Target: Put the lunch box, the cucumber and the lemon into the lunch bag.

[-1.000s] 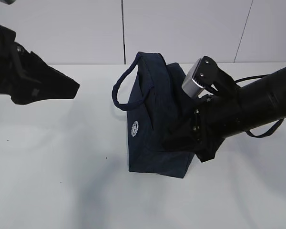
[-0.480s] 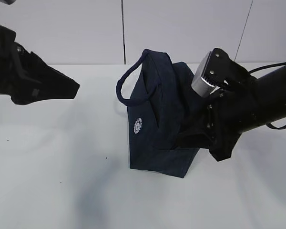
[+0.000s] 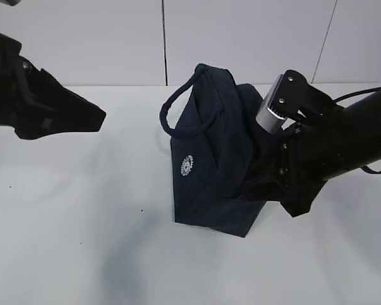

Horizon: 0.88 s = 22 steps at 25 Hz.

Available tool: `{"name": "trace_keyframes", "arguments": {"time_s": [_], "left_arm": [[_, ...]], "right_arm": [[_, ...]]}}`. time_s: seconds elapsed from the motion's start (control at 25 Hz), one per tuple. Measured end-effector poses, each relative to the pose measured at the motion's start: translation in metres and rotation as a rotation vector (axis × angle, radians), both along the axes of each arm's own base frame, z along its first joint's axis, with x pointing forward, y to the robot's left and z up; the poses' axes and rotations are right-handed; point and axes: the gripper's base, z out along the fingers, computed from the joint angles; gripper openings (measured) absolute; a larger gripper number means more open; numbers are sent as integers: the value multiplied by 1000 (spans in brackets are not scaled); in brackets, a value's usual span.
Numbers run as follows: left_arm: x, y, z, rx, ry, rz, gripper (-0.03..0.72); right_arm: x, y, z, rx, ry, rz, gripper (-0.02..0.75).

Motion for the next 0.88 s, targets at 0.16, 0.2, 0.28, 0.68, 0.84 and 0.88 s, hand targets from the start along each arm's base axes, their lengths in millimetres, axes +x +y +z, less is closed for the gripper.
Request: {"name": "trace_keyframes", "arguments": {"time_s": [0.16, 0.2, 0.28, 0.68, 0.84, 0.88], "left_arm": [[0, 0, 0, 0, 0, 0, 267], [0, 0, 0, 0, 0, 0, 267], [0, 0, 0, 0, 0, 0, 267], [0, 0, 0, 0, 0, 0, 267], [0, 0, 0, 0, 0, 0, 267], [0, 0, 0, 0, 0, 0, 267]], "right_arm": [[7, -1, -8, -15, 2, -35, 350], [8, -1, -12, -19, 8, -45, 350], [11, 0, -19, -27, 25, -54, 350], [18, 3, -34, -12, 89, -79, 192], [18, 6, -29, 10, 102, -56, 52], [19, 7, -27, 19, 108, -41, 45]]}}
